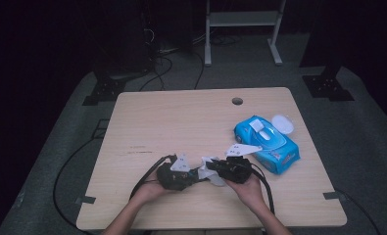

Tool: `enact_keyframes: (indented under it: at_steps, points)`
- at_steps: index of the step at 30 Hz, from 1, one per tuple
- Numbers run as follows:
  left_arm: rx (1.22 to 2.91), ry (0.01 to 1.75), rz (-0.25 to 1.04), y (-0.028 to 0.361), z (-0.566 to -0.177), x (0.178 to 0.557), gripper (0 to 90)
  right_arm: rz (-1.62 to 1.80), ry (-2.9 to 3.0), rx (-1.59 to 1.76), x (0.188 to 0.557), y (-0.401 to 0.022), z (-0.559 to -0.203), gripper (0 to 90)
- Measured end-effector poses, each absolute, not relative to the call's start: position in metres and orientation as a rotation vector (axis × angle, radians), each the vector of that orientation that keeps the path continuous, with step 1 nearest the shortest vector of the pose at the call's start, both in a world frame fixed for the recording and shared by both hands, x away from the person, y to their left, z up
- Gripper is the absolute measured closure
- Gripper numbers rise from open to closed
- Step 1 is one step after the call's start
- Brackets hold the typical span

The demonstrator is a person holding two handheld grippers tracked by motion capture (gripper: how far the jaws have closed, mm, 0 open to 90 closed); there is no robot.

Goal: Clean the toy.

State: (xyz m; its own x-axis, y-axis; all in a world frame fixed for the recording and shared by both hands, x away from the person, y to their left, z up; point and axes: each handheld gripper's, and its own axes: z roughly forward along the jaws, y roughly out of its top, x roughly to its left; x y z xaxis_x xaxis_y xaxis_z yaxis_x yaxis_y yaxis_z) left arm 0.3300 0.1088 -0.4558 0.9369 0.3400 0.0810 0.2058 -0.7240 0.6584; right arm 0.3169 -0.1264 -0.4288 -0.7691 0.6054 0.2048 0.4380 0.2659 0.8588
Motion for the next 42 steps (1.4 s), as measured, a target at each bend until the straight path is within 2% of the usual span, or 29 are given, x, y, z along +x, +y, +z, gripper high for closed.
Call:
enact_keyframes:
  at_steps: [7, 11, 16, 20, 26, 30, 35, 42]
  points:
    - [2.352, 0.387, 0.241, 0.091, -0.460, 0.341, 62.4, 1.411, 2.316, 0.994, 0.324, -0.140, -0.435, 84.0]
    - [2.311, 0.422, 0.192, 0.101, -0.460, 0.341, 60.3, 1.383, 2.301, 0.995, 0.326, -0.146, -0.434, 84.0]
    - [2.342, 0.465, 0.174, 0.111, -0.466, 0.343, 55.6, 1.366, 2.283, 1.011, 0.328, -0.150, -0.434, 84.0]
    - [2.345, 0.432, 0.201, 0.109, -0.468, 0.342, 66.4, 1.351, 2.279, 1.014, 0.327, -0.149, -0.433, 83.8]
    - [2.335, 0.414, 0.206, 0.105, -0.467, 0.341, 68.8, 1.402, 2.335, 0.955, 0.321, -0.131, -0.430, 83.8]
    - [2.318, 0.423, 0.185, 0.105, -0.468, 0.344, 68.0, 1.390, 2.347, 0.962, 0.324, -0.132, -0.432, 83.8]
    - [2.316, 0.434, 0.173, 0.101, -0.470, 0.345, 61.2, 1.403, 2.339, 0.993, 0.325, -0.138, -0.434, 83.8]
    - [2.320, 0.442, 0.160, 0.100, -0.472, 0.346, 59.4, 1.368, 2.337, 0.980, 0.324, -0.135, -0.432, 83.8]
